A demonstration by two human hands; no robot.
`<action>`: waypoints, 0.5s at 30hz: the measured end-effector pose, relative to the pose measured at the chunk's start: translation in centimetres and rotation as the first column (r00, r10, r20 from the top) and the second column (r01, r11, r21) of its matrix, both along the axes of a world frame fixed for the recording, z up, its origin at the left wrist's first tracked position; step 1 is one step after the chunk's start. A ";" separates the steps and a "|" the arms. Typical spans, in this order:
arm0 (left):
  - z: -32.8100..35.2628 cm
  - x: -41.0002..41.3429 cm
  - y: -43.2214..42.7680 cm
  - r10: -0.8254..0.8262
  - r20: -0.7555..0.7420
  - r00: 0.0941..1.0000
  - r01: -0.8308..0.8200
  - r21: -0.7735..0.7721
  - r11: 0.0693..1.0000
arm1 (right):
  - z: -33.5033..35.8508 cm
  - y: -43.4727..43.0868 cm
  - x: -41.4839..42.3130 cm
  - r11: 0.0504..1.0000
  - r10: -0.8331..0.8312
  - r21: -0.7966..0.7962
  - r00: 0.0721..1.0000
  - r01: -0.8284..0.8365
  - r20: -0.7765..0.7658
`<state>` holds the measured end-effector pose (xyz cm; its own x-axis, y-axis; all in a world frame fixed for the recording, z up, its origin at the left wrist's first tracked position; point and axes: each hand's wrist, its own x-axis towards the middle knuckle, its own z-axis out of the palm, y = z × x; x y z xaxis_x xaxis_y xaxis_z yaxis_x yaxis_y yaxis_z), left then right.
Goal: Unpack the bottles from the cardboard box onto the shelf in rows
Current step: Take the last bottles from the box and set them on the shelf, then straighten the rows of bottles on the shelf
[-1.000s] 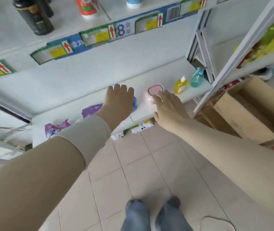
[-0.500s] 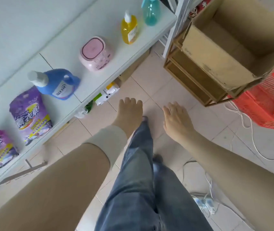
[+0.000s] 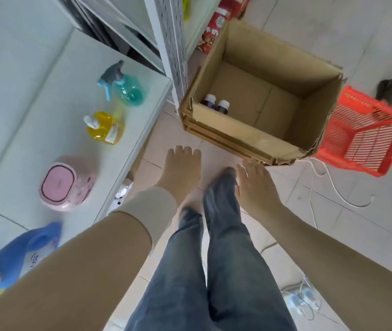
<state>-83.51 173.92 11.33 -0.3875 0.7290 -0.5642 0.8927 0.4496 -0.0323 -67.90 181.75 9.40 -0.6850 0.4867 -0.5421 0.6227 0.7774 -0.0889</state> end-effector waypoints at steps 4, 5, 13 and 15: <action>0.1 -2.7 6.6 -0.011 -0.051 0.999 0.012 0.018 1.000 | 0.1 6.5 -3.1 1.000 0.005 -0.013 0.999 -0.005 -0.035; 0.0 -3.1 8.2 -0.019 -0.053 0.998 0.020 0.015 1.000 | 0.0 8.1 -3.9 1.000 0.001 -0.026 0.999 -0.002 -0.037; -2.8 -7.4 17.6 -0.047 0.015 0.999 0.046 0.049 0.998 | -2.4 16.8 -8.6 0.990 -0.068 -0.124 0.998 0.070 0.020; -5.5 -8.5 19.8 -0.003 0.066 0.998 0.002 0.009 1.000 | -4.8 18.0 -10.0 0.981 -0.110 -0.152 0.992 0.118 0.058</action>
<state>-92.03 193.70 5.81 -0.3479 0.7353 -0.5817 0.8938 0.4474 0.0309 -77.89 199.74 4.55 -0.6008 0.4677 -0.6483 0.7129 0.6804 -0.1698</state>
